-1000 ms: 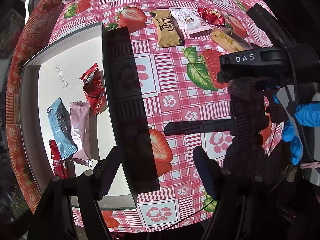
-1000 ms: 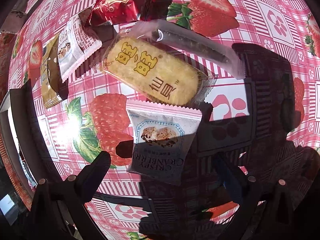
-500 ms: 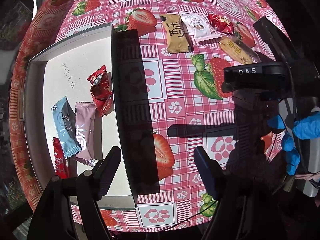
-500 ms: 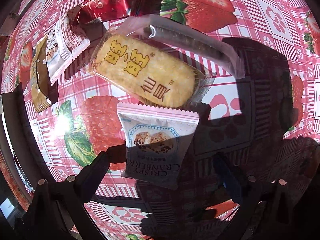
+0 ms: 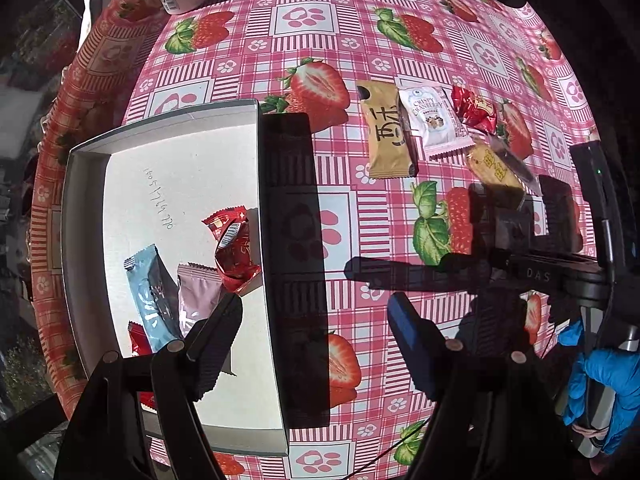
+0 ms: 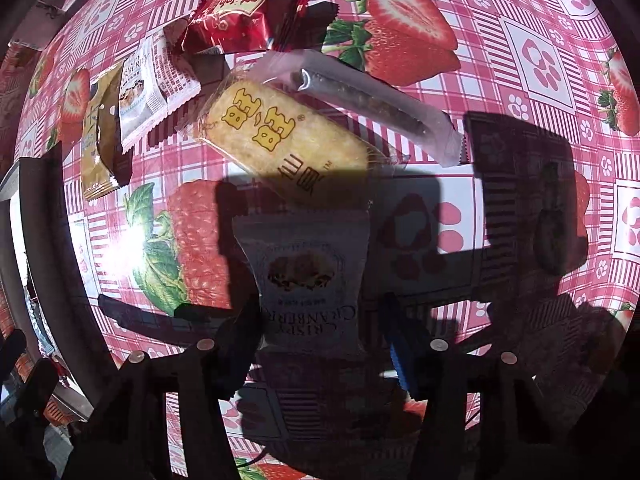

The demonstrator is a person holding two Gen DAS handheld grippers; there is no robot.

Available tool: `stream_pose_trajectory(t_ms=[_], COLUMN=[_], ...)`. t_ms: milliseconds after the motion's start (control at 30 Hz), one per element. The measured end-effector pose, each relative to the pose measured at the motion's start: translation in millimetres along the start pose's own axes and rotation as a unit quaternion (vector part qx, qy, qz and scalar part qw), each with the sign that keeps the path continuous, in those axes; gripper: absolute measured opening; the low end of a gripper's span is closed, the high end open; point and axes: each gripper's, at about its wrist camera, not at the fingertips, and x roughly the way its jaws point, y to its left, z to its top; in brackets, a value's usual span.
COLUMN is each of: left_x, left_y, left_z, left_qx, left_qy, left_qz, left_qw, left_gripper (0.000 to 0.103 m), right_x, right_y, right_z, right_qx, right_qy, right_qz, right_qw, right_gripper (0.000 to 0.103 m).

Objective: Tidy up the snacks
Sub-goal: 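Grasp the tan bar with the left tool while the right tool grasps the Crispy Cranberry packet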

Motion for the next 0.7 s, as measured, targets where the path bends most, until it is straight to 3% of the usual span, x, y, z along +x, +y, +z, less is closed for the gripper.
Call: stream_pose_trajectory(t_ms=[400, 600, 700], left_x=[39, 71, 73], left_y=[-33, -43, -49], left_z=[80, 104, 108], left_qx=[-0.028, -0.045, -0.035], left_qy=[0.010, 0.023, 0.004], left_qz=[-0.024, -0.012, 0.003], left_qw=[0.9993, 0.9986, 0.9994], left_gripper=[0.078, 0.078, 0.074], right_x=[6, 11, 13], right_y=[-26, -25, -25], right_z=[-35, -50, -54], right_qx=[-0.037, -0.055, -0.056], right_qy=[0.004, 0.000, 0.000], right_qz=[0.021, 0.016, 0.017], right_qw=[0.999, 0.998, 0.998], right_gripper=[0.044, 0.044, 0.044])
